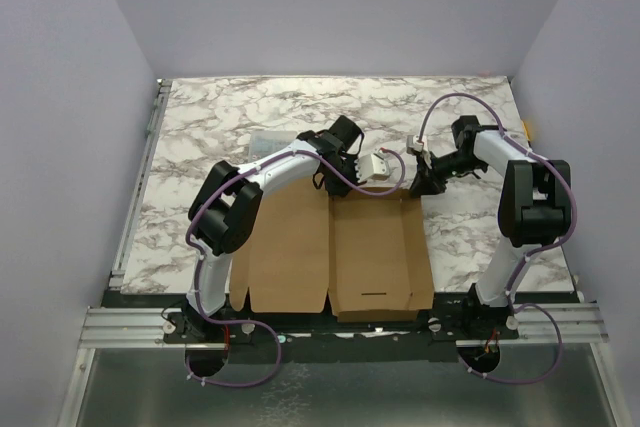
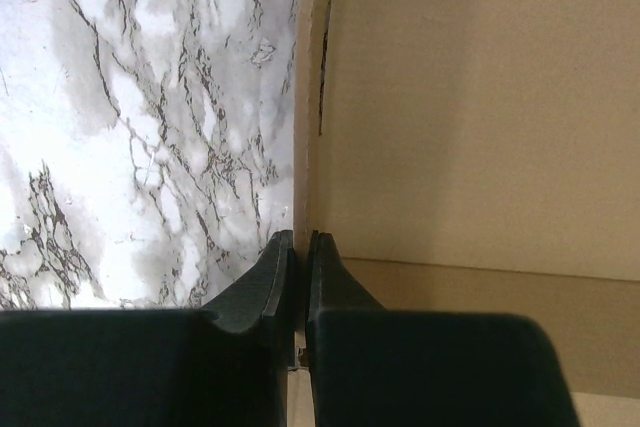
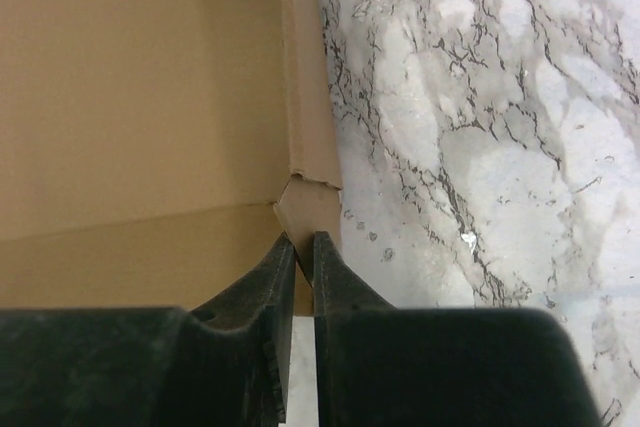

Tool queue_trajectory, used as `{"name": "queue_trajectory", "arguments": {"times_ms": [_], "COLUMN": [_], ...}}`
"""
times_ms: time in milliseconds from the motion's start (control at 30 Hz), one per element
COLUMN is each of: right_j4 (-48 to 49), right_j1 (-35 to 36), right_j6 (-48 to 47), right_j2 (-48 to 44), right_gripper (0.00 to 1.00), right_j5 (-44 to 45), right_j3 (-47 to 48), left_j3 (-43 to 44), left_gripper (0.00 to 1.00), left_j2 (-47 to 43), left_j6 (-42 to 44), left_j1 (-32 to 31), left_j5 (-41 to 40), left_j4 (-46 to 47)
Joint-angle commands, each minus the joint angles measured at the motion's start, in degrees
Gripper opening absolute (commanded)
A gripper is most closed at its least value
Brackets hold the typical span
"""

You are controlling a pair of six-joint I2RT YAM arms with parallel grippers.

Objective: Fold the paper box
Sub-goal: Fold the paper box at the center of the board.

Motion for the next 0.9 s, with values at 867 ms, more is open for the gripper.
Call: {"name": "queue_trajectory", "arguments": {"times_ms": [867], "right_j4": [-4.11], "right_j1": [2.64], "right_j6": [2.20], "right_j2": [2.47], "right_gripper": [0.00], "right_j5": [5.53], "right_j3": [1.14], "left_j3": [1.08], "left_gripper": [0.00], "left_j2": [-1.44], "left_j6": [-2.88], "left_j1": [0.59], "left_j5": [2.45], "left_j4": [5.01]}}
